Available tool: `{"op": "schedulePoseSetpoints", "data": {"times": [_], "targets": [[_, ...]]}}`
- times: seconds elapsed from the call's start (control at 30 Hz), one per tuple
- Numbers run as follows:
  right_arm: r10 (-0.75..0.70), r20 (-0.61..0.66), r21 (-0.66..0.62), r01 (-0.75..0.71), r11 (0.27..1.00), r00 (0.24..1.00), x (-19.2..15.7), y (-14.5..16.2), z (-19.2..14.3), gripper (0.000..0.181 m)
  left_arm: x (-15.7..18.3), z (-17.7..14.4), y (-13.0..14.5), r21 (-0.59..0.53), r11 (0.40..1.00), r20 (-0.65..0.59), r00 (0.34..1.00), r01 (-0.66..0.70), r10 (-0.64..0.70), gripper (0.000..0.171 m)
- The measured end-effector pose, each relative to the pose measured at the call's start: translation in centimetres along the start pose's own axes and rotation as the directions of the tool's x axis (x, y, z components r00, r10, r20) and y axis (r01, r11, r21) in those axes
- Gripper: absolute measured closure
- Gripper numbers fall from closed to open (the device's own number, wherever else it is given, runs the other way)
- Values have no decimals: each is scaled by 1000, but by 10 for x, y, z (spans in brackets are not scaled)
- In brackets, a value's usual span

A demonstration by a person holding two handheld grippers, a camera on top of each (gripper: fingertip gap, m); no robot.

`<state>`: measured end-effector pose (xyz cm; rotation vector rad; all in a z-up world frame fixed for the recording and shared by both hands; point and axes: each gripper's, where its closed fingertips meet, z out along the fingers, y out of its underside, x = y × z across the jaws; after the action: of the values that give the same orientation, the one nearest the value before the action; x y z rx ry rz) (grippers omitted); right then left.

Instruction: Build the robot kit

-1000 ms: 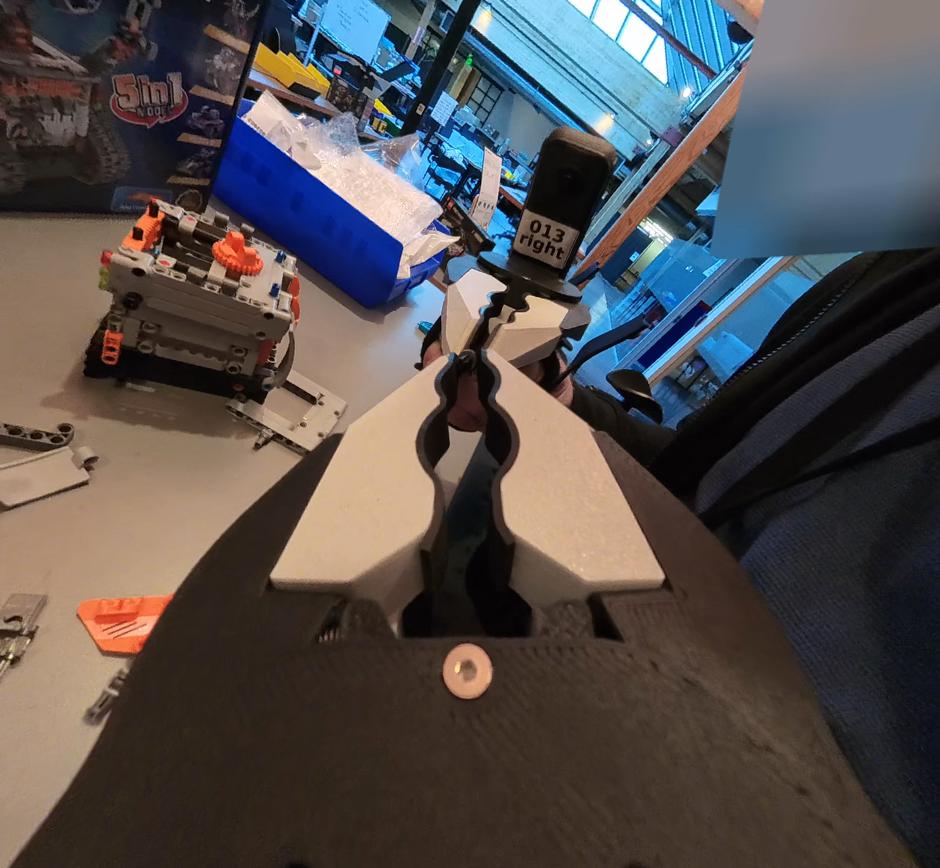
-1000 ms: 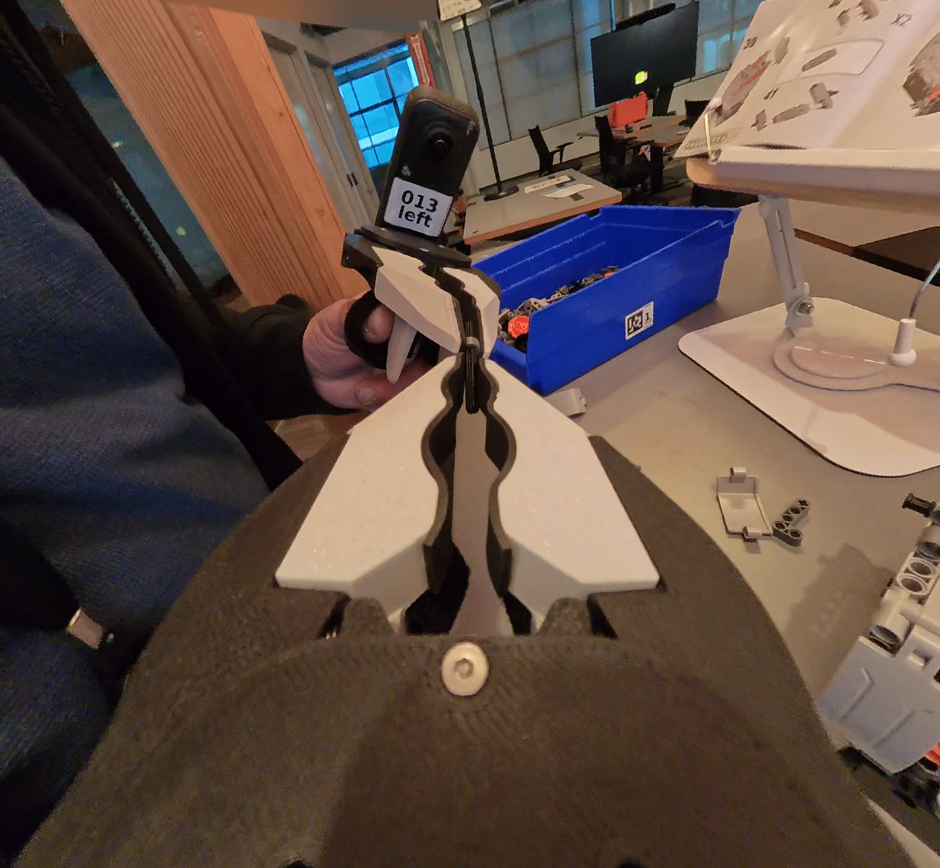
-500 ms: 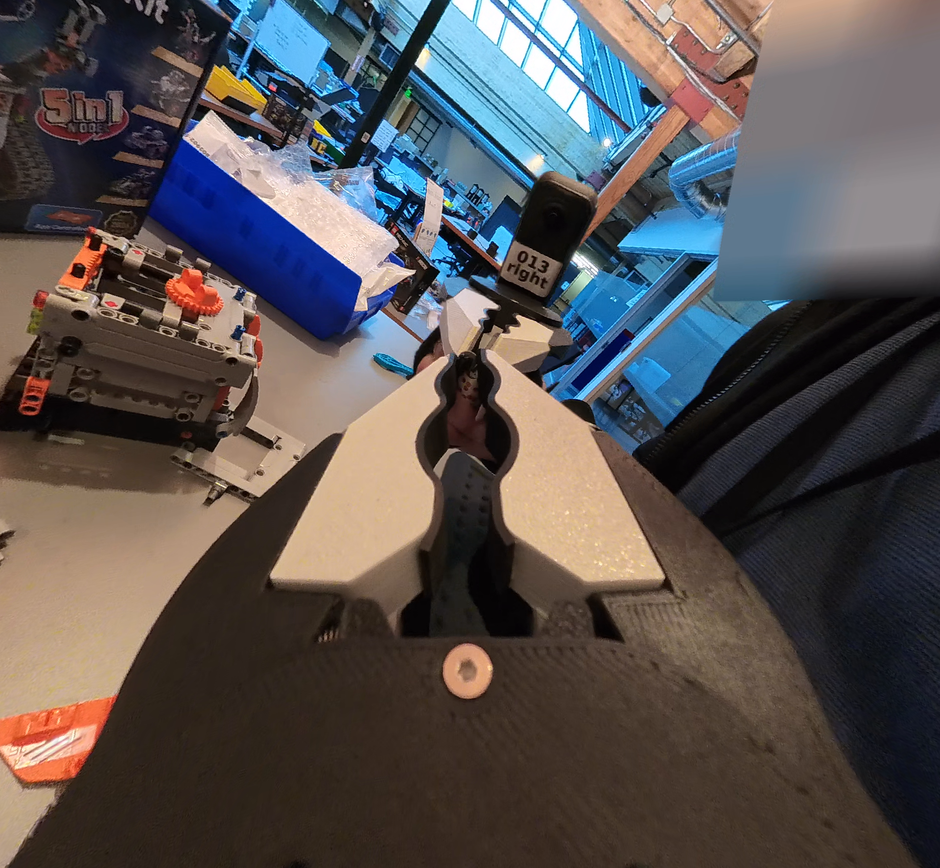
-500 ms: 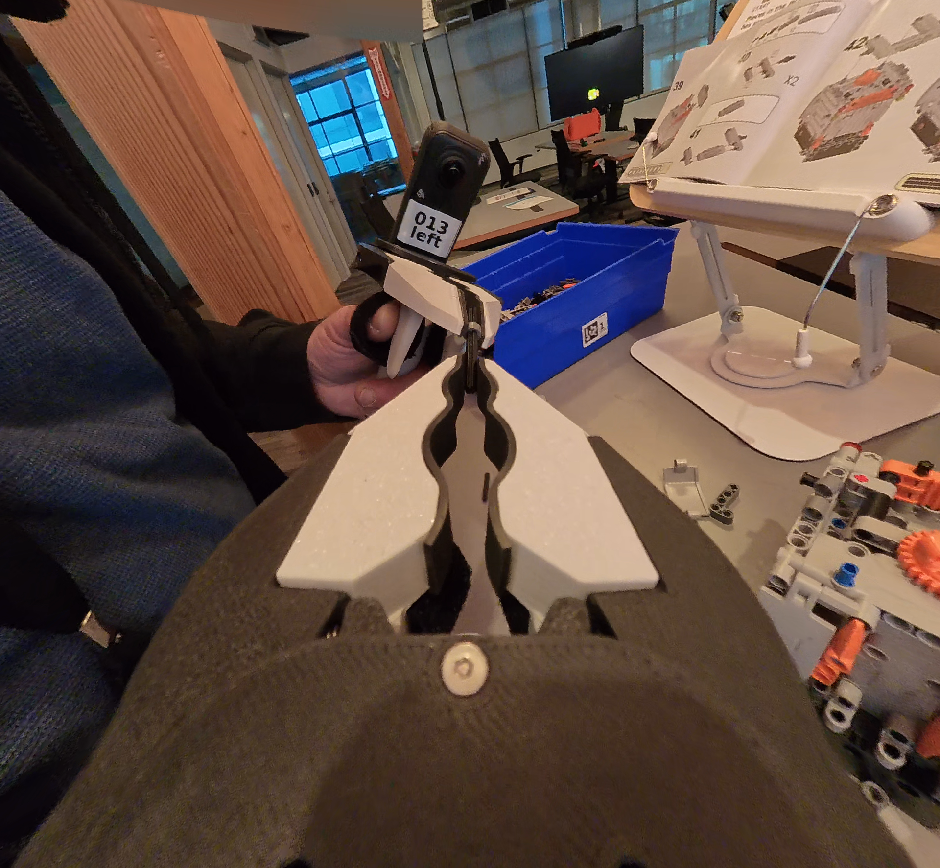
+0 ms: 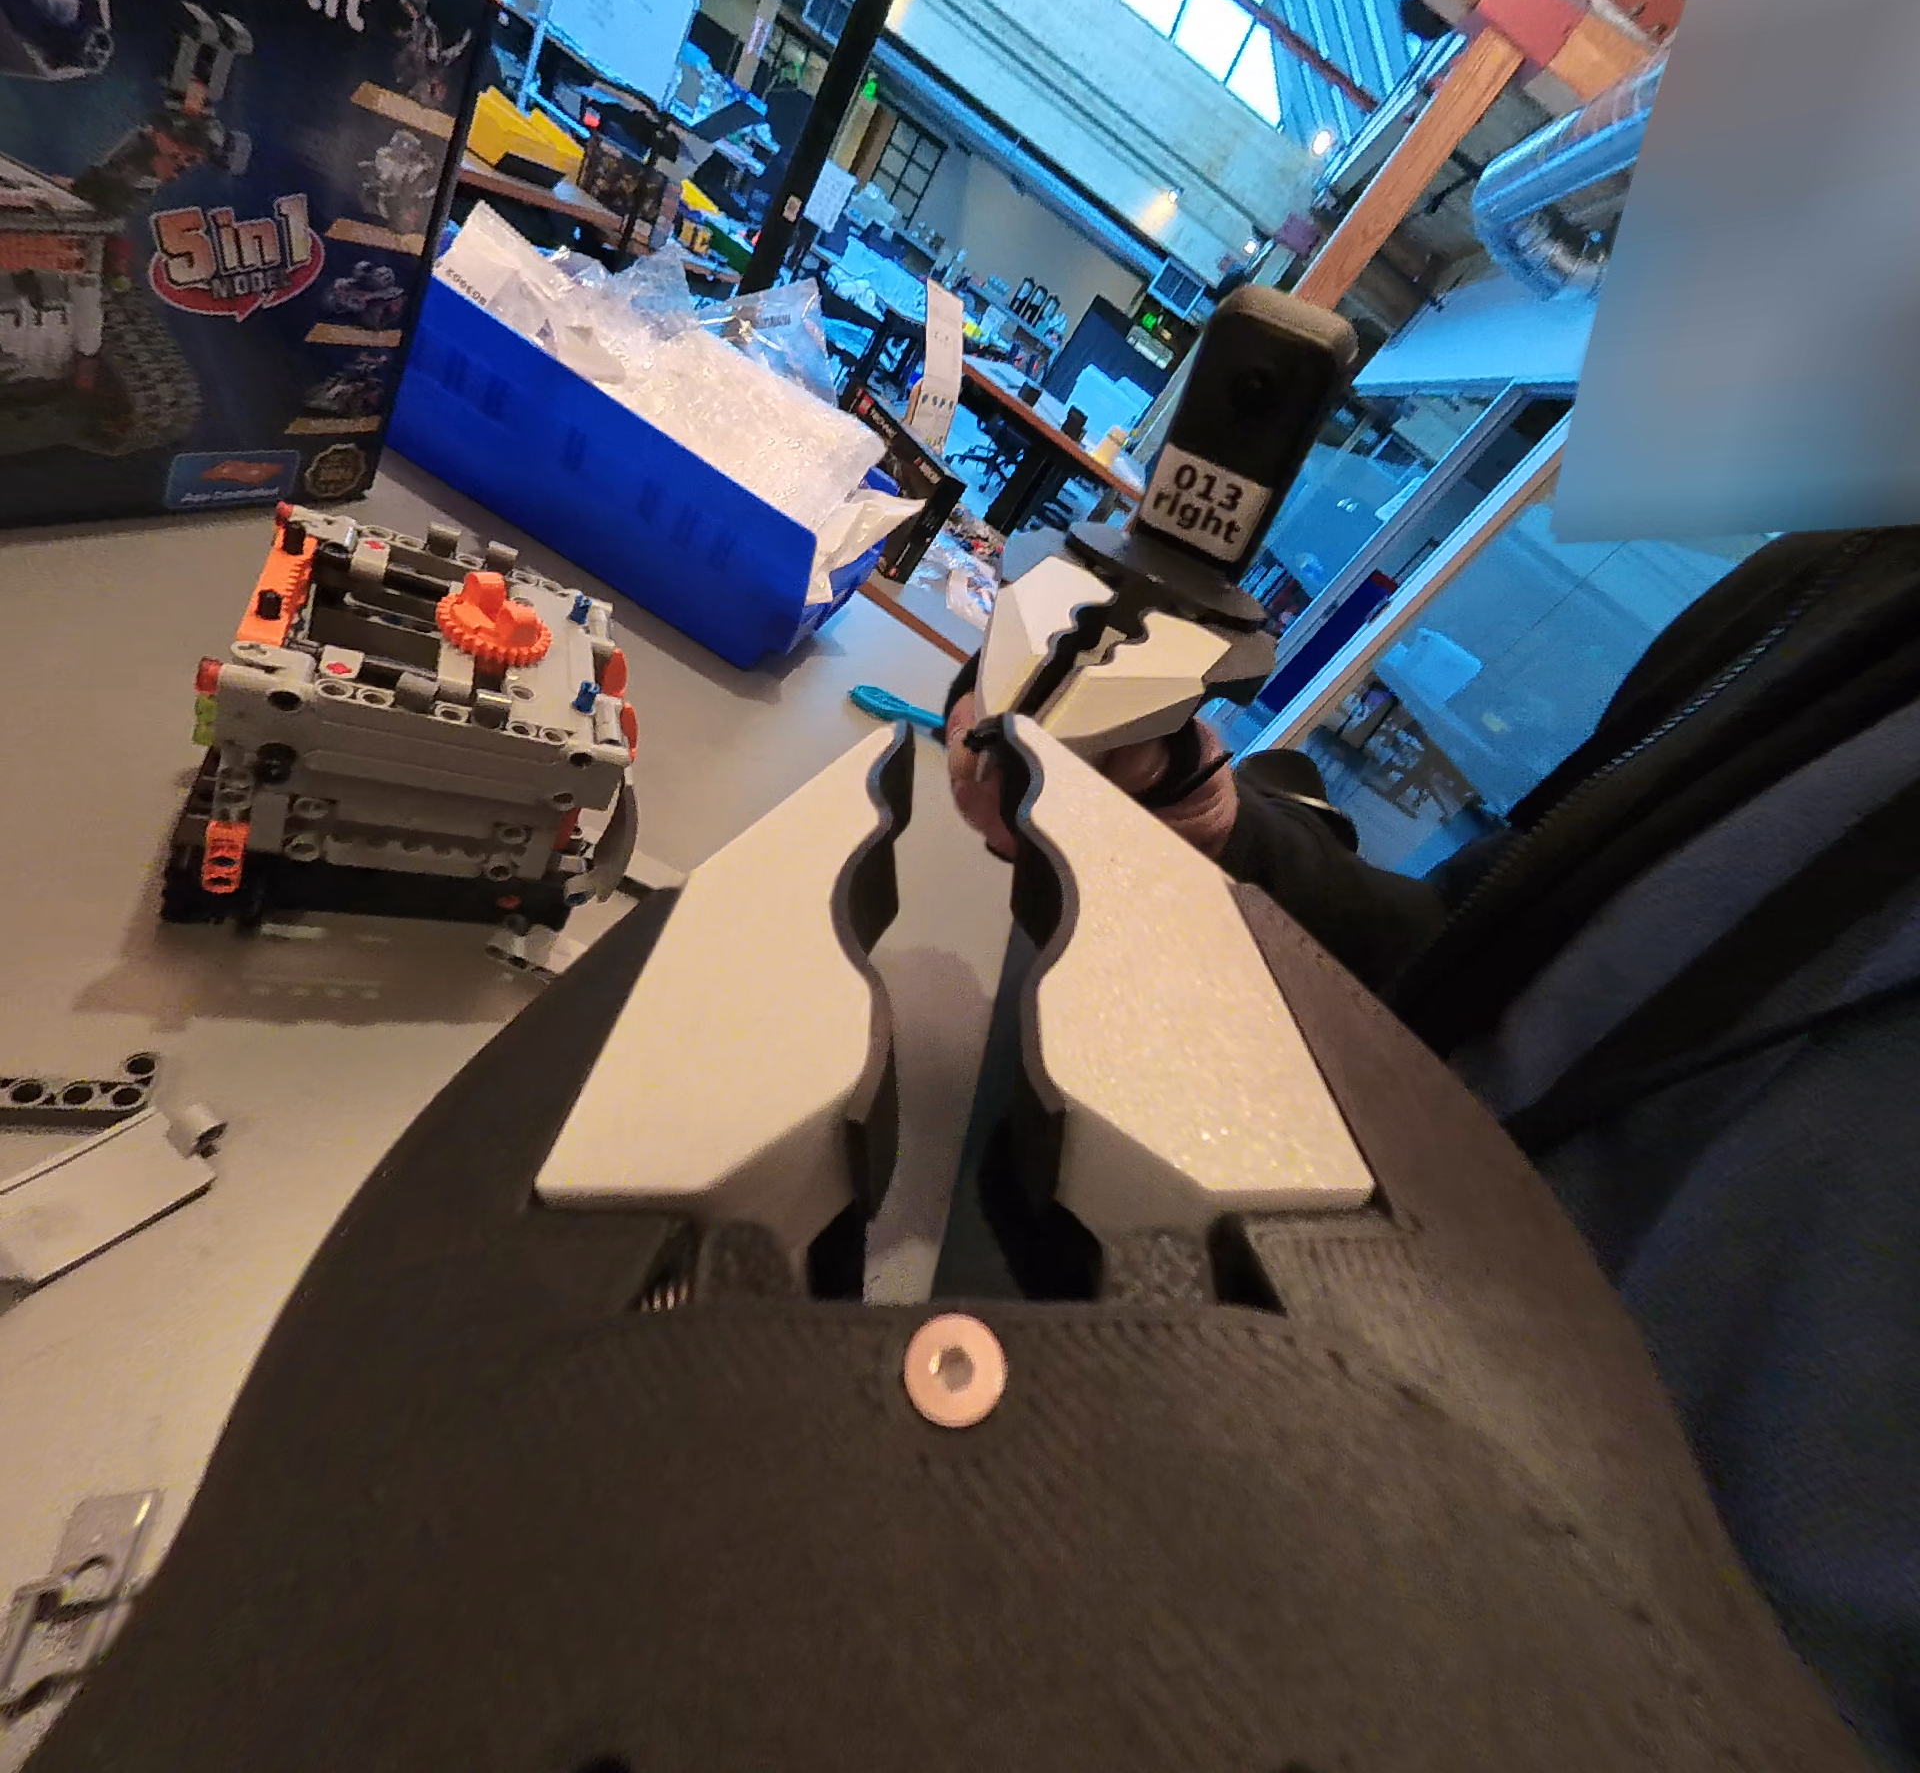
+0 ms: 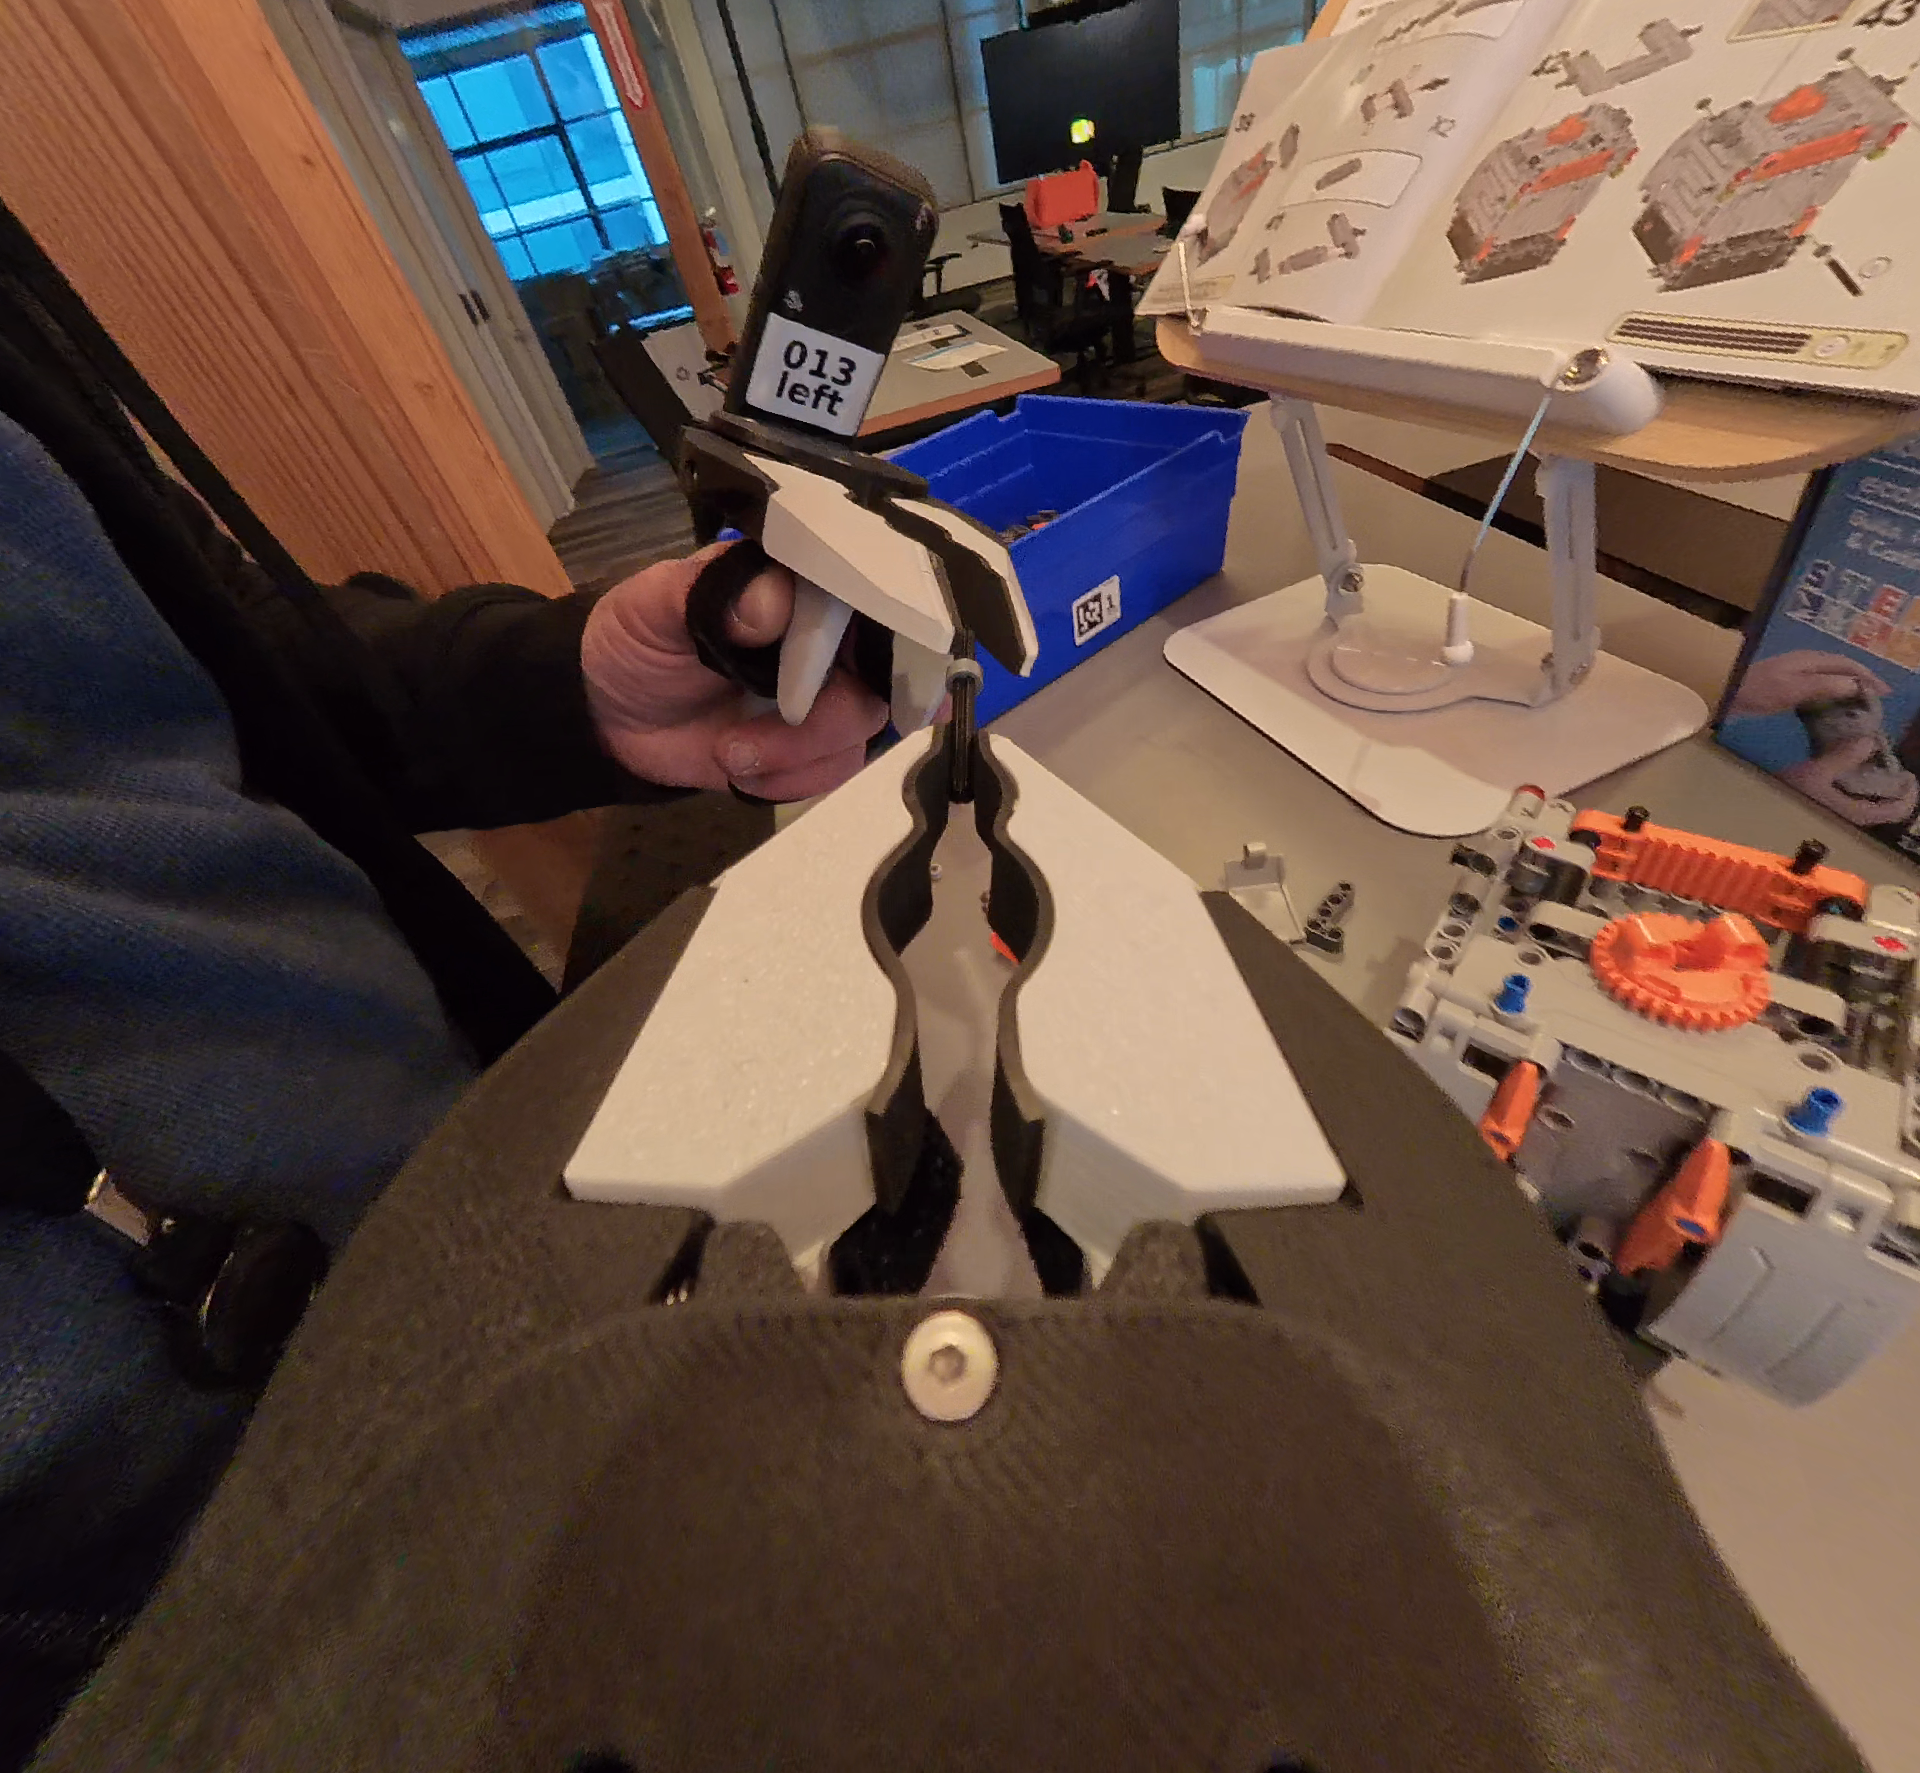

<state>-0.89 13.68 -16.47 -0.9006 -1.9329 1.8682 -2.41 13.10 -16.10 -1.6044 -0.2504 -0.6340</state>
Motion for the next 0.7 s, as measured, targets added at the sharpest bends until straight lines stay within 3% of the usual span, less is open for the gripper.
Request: {"op": "schedulePoseSetpoints", "data": {"times": [0.47, 0.7], "targets": [[-21, -295, -117, -15, 993, 955, 49, 48, -41, 180, -71, 10, 31, -264, 953, 237, 948, -148, 213, 150], [-44, -377, -138, -9, 990, 925, 67, 62, -38, 181, -103, 23, 32, -313, 934, 301, 915, -171, 268, 148]]}}
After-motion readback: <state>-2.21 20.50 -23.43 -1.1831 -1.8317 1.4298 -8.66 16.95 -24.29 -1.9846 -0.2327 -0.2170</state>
